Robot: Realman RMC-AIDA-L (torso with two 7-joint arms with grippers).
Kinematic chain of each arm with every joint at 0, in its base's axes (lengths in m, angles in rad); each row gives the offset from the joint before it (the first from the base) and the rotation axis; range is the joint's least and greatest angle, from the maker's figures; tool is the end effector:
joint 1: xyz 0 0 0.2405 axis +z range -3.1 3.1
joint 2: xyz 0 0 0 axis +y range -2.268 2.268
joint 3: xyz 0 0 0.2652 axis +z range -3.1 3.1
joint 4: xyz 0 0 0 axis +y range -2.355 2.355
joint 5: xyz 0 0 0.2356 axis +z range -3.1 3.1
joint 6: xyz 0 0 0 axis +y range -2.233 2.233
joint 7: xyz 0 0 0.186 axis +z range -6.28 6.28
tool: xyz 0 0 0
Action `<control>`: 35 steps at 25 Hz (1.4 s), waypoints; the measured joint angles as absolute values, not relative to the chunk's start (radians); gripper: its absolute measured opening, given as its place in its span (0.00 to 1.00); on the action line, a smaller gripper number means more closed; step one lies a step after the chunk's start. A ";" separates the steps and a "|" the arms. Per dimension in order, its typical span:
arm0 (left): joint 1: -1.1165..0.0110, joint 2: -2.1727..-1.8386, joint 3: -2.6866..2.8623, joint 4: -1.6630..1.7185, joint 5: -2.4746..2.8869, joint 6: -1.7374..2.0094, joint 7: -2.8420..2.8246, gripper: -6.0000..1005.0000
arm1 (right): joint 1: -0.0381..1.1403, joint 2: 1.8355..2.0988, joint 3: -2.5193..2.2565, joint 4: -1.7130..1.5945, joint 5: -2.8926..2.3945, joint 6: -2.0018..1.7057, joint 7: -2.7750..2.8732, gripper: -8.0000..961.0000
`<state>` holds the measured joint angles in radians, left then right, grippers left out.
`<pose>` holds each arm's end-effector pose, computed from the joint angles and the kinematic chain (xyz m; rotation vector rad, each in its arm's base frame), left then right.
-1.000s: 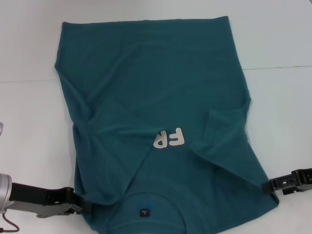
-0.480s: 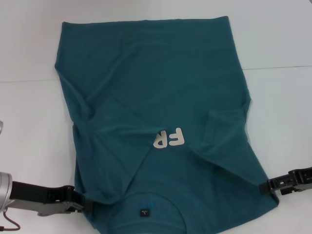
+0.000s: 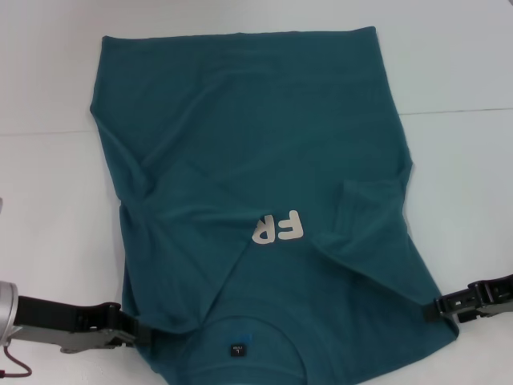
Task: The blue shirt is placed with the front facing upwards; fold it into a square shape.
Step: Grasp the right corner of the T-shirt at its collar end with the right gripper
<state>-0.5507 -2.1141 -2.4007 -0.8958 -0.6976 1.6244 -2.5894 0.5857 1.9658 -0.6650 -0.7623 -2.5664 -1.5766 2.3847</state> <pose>-0.2934 0.3525 -0.0408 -2.2623 -2.0379 -0.1532 0.3489 0.3634 0.0097 -2.2757 1.8257 -0.0254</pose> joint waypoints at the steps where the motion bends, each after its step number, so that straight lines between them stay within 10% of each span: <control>1: -0.551 -2.114 -2.401 -0.896 -0.698 1.624 -2.589 0.09 | 0.586 1.966 -0.667 -0.762 -2.568 -1.575 2.386 0.96; 35: -0.549 -2.112 -2.401 -0.896 -0.703 1.626 -2.577 0.09 | 0.623 1.991 -0.666 -0.712 -2.571 -1.550 2.386 0.87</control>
<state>-0.5493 -2.1122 -2.4007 -0.8958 -0.7026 1.6260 -2.5773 0.6225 1.9911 -0.6660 -0.7118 -2.5706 -1.5497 2.3856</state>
